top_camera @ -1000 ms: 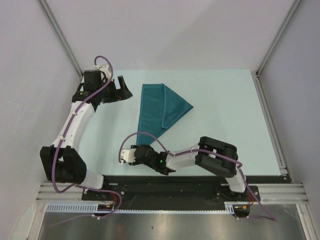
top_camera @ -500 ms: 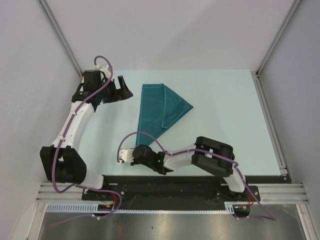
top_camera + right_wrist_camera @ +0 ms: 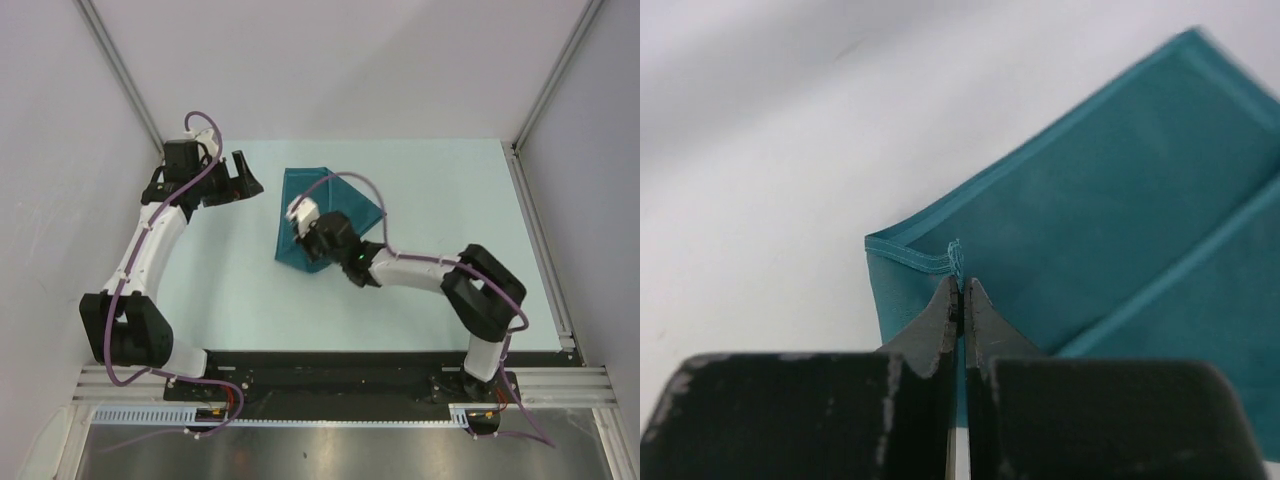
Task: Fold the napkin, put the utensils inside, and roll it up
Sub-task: Fold the napkin
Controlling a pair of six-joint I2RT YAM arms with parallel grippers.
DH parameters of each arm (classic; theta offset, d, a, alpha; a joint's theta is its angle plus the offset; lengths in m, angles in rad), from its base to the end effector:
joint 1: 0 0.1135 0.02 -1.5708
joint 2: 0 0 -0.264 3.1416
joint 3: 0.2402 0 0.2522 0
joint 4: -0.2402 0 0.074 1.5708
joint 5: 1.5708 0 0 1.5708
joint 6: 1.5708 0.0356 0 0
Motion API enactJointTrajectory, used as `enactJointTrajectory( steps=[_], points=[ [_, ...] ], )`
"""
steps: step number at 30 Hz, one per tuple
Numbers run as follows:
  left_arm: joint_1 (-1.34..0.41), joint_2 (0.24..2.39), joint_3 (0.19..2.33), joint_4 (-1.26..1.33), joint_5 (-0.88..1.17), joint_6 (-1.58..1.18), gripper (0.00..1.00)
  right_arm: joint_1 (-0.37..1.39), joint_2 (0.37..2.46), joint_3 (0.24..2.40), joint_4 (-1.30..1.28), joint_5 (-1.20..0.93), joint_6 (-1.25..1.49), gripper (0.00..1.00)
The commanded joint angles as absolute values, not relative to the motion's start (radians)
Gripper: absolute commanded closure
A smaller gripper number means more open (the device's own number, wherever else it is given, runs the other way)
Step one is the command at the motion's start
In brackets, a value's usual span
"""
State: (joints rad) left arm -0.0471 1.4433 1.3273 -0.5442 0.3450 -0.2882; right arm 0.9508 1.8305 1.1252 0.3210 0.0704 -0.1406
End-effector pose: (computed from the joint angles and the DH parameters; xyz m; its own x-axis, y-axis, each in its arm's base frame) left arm 0.3207 -0.0272 0.3407 -0.6758 -0.2359 -0.6983 0.1242 0.8974 -0.4234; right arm 0.2430 0.3361 0.2145 -0.1072 -0.3908 -0.9142 -0.7969 0.5837 -0.1560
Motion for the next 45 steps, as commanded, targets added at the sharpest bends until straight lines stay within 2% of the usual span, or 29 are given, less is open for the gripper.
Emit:
enactJointTrajectory(
  steps=[1, 10, 16, 45],
  points=[
    [-0.035, 1.419, 1.318, -0.519, 0.370, -0.301, 0.00, 0.821, 1.726, 1.108, 0.347, -0.025, 0.026, 1.00],
    [-0.035, 1.436, 1.312, -0.512, 0.376, -0.305, 0.00, 0.562, 1.729, 1.100, 0.370, -0.106, 0.135, 1.00],
    [-0.035, 1.450, 1.312, -0.512, 0.373, -0.305, 0.00, 0.486, 1.769, 1.085, 0.409, -0.095, 0.169, 1.00],
    [-0.035, 1.465, 1.307, -0.509, 0.396, -0.313, 0.00, 0.407, 1.936, 1.098, 0.396, 0.038, 0.238, 1.00]
  ],
)
